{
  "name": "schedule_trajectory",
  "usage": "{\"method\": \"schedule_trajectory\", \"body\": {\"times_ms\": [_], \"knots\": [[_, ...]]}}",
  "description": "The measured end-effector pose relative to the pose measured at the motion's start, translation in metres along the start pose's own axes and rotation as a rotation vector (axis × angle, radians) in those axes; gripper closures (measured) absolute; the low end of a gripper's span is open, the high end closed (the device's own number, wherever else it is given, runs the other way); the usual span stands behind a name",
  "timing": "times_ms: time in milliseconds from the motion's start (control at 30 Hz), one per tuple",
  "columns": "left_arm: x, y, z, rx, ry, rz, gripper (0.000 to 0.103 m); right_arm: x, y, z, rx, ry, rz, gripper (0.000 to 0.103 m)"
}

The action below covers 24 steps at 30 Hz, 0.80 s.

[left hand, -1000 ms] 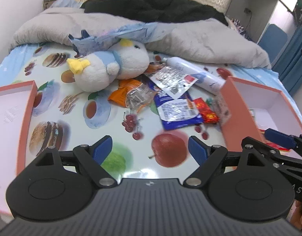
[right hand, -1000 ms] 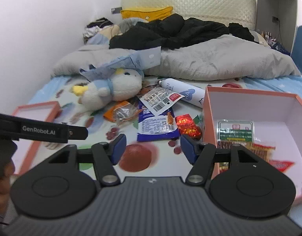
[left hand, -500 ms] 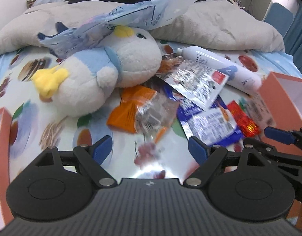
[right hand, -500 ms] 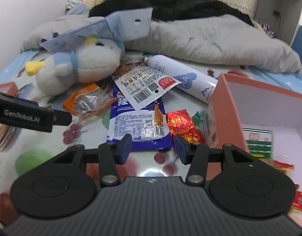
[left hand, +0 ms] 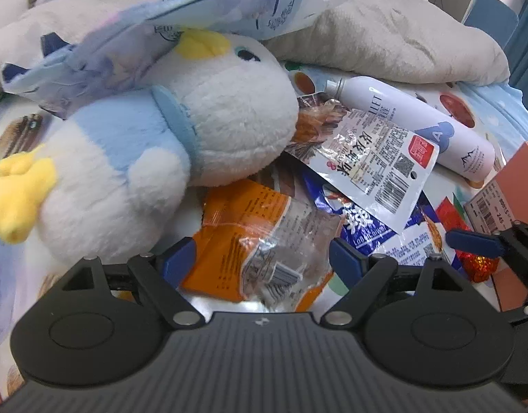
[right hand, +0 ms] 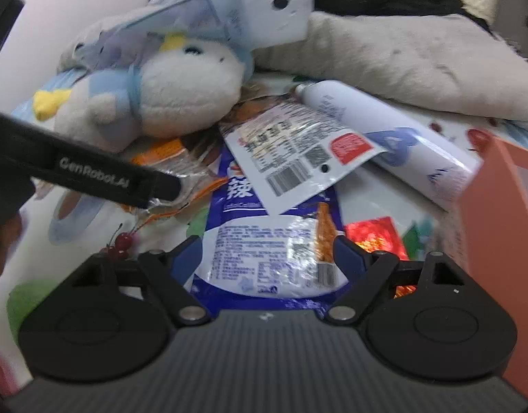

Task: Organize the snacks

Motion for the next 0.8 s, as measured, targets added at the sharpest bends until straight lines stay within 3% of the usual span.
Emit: {"method": "schedule_trajectory", "body": {"times_ms": [400,467,800], "knots": [[0.003,-0.005,0.017,-0.025,0.014,0.009,0.016,0.004,0.003,0.028,0.03,0.043,0.0,0.014],[0.004,-0.006,0.017,-0.013,0.023,-0.003,0.023,0.004,0.005,0.028,0.038,0.043,-0.026,0.018],[0.028,-0.008,-0.002,0.016,0.074,-0.037,0.034,0.015,0.009,0.011,-0.005,0.078,-0.039,0.044]]}}
Point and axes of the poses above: each gripper's, at about its wrist camera, not at the fingertips, and z roughly the way its jaws point, y to its left, x to its underside, the point moved 6 cm from there along z, roughly the way its jaws point, and after that the axes turned 10 degrees about -z, right-handed, at the moved point
